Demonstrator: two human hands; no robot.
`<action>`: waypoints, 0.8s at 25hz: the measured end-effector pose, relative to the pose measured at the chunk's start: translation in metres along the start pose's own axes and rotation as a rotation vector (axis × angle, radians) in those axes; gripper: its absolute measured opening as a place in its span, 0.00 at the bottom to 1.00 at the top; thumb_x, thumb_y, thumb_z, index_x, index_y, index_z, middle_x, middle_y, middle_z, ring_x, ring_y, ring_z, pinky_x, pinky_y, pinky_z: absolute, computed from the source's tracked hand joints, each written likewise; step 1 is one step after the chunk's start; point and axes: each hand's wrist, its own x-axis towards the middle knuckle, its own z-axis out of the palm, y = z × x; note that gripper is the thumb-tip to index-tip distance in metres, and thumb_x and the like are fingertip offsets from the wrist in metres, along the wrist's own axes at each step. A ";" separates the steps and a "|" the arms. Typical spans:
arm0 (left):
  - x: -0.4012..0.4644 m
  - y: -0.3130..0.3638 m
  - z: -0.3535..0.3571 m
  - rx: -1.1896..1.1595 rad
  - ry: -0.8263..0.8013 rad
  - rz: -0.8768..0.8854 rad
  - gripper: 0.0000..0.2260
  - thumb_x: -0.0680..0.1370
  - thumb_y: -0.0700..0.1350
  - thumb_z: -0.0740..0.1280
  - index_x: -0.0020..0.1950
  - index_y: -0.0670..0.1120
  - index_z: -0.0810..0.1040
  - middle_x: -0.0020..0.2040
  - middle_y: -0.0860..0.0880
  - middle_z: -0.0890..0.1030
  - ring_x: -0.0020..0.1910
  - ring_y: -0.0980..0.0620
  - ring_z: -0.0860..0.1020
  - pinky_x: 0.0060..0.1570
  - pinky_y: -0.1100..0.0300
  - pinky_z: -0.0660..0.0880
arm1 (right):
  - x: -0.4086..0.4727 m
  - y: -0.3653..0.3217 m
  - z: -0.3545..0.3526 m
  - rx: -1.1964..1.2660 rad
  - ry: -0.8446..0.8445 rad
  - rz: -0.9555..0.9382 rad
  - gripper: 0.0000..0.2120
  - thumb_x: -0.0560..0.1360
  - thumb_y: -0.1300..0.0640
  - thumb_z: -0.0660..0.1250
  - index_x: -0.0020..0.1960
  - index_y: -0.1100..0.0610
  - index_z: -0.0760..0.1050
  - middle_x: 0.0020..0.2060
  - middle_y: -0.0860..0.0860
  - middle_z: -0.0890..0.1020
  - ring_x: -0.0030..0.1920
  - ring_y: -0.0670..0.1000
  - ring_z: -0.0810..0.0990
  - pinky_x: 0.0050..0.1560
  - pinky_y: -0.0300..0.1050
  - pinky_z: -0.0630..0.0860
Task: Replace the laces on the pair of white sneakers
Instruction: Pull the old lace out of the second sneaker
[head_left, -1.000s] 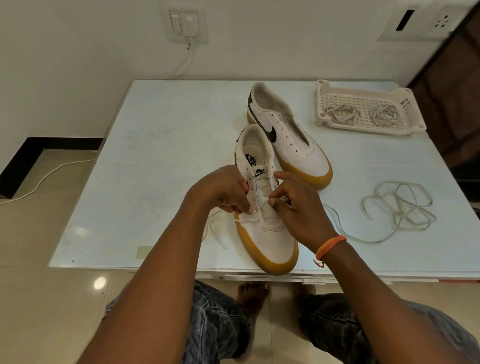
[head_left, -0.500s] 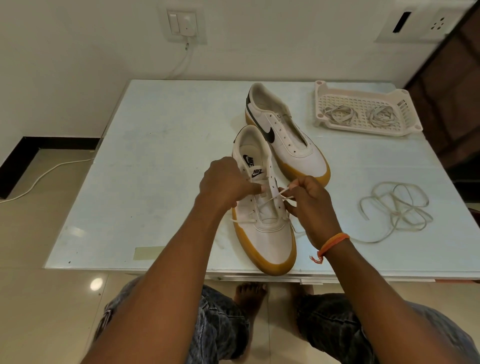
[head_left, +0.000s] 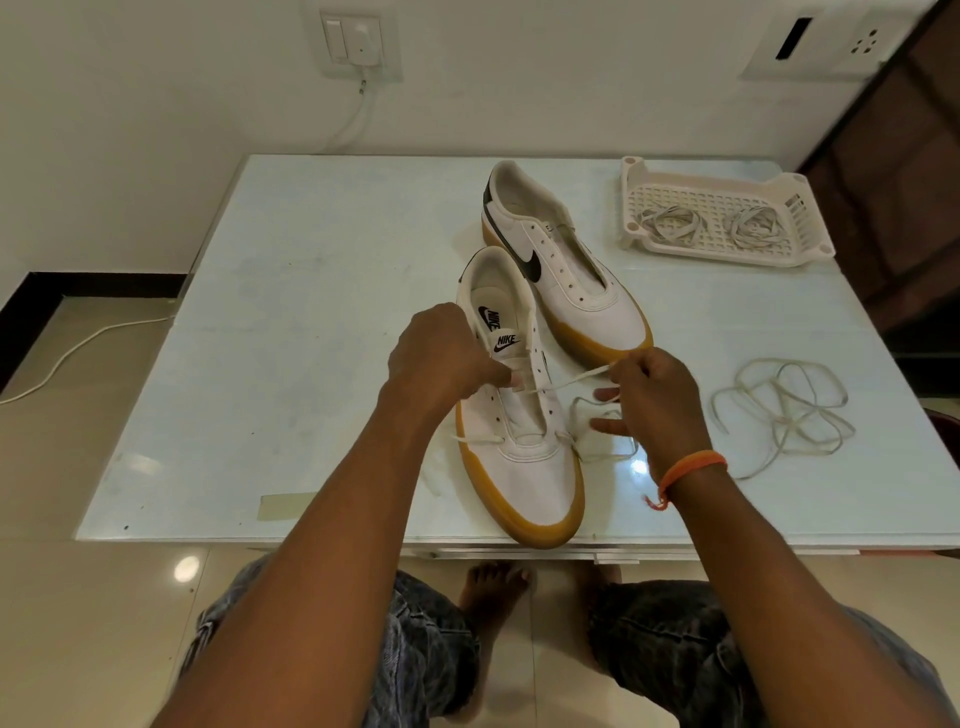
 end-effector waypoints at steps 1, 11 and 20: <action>-0.002 0.002 0.000 0.054 0.026 0.057 0.25 0.63 0.56 0.81 0.50 0.43 0.76 0.43 0.49 0.82 0.42 0.49 0.82 0.44 0.53 0.80 | 0.000 -0.001 -0.005 -0.072 0.049 -0.094 0.06 0.79 0.61 0.60 0.49 0.61 0.74 0.45 0.59 0.80 0.44 0.55 0.82 0.37 0.52 0.83; -0.036 0.002 0.037 0.247 -0.107 0.343 0.03 0.73 0.42 0.73 0.46 0.47 0.85 0.45 0.49 0.84 0.45 0.50 0.81 0.51 0.53 0.79 | 0.014 0.000 -0.058 -1.046 0.037 -0.094 0.07 0.72 0.56 0.66 0.49 0.54 0.78 0.48 0.55 0.81 0.47 0.60 0.81 0.46 0.47 0.74; -0.018 -0.001 0.014 0.052 0.007 0.291 0.04 0.75 0.43 0.71 0.49 0.47 0.81 0.49 0.50 0.80 0.44 0.57 0.76 0.43 0.65 0.71 | -0.034 0.005 0.013 -0.792 -0.364 -0.713 0.10 0.75 0.54 0.71 0.55 0.54 0.82 0.58 0.49 0.71 0.46 0.51 0.77 0.46 0.46 0.78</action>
